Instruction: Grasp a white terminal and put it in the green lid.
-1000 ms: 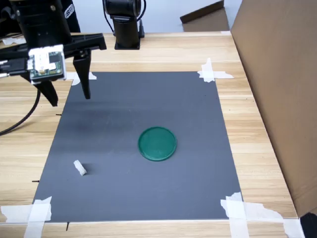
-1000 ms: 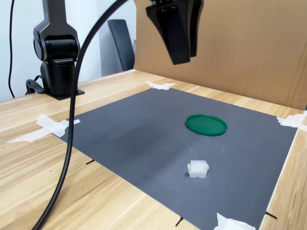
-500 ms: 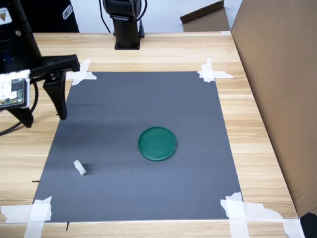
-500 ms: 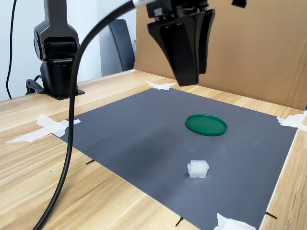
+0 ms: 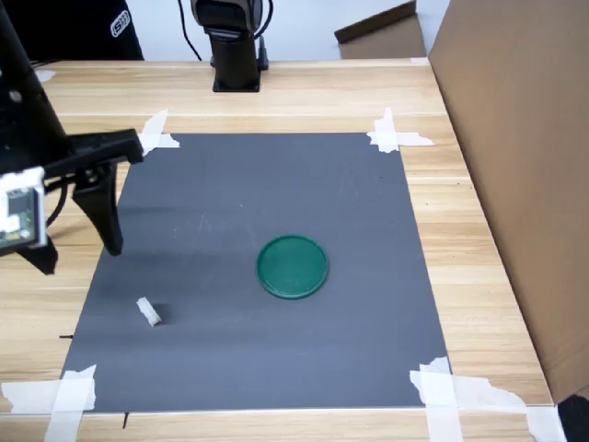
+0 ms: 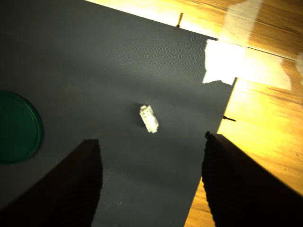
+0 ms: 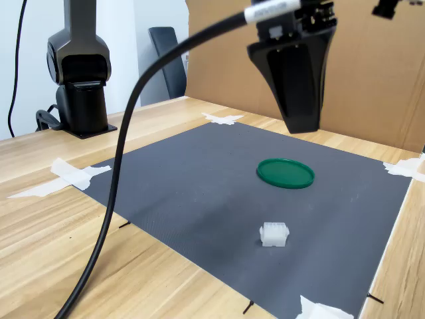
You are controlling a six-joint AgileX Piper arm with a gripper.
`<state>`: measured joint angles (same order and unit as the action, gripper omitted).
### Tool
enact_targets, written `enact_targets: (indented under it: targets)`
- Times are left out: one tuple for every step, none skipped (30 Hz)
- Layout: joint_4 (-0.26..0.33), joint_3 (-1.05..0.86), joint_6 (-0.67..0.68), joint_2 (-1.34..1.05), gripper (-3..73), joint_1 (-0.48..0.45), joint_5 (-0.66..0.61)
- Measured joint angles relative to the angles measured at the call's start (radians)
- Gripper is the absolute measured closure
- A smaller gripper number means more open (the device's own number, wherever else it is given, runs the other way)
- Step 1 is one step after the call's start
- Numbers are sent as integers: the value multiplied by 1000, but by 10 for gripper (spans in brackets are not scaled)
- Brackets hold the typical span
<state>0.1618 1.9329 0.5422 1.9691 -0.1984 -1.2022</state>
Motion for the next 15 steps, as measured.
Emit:
enact_targets:
  targets:
    - [-3,0,4,8,157,10,0]
    - [-5,0,12,16,157,19,0]
    - [-10,0,20,32,157,41,0]
    - [-15,0,20,42,157,52,-1]
    - [-21,1,20,49,157,59,-3]
    - [-32,1,16,60,157,64,-12]
    - [-63,3,2,76,157,63,-19]
    - [-76,4,0,81,157,63,-19]
    - [-89,5,0,86,157,63,-20]
    - [-102,5,0,93,158,63,-20]
    - [-130,5,1,113,163,63,-20]
    - [-136,5,7,121,167,63,-20]
    - [-139,5,16,130,170,63,-19]
    - [-139,5,29,140,177,63,-19]
    - [-138,5,36,142,179,63,-19]
